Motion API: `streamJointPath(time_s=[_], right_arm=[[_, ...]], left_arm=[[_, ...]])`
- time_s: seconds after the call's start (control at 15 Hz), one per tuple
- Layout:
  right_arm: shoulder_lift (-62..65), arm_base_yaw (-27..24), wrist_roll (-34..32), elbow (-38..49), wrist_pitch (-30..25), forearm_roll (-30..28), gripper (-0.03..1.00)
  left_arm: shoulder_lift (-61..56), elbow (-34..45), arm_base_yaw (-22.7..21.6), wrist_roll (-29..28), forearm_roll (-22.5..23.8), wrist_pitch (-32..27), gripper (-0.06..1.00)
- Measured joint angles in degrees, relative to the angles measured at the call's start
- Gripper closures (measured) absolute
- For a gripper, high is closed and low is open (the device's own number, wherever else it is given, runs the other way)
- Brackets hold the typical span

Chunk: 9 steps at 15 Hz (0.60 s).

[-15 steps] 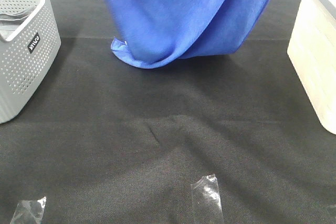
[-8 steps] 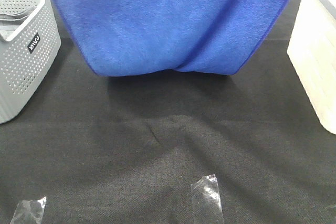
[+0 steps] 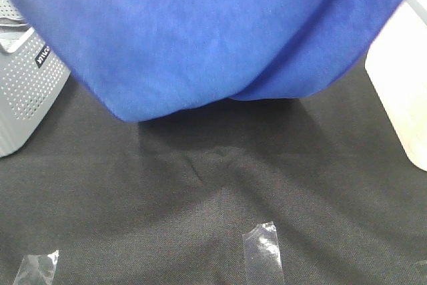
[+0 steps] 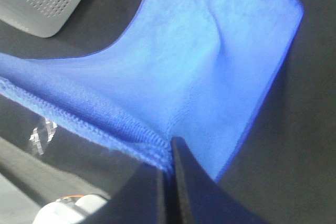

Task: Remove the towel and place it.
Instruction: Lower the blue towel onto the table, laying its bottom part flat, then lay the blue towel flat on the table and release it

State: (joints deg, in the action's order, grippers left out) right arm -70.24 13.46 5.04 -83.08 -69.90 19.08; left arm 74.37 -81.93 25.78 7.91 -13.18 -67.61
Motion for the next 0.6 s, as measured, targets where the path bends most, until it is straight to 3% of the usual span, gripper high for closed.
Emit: streamJointPath(time_s=[0.6], right_arm=[[12.55, 0.0, -3.44, 19.08, 0.17, 4.24, 0.97]], left_arm=[[-9.34, 13.64, 0.0, 0.0, -7.56, 0.06, 0.94]])
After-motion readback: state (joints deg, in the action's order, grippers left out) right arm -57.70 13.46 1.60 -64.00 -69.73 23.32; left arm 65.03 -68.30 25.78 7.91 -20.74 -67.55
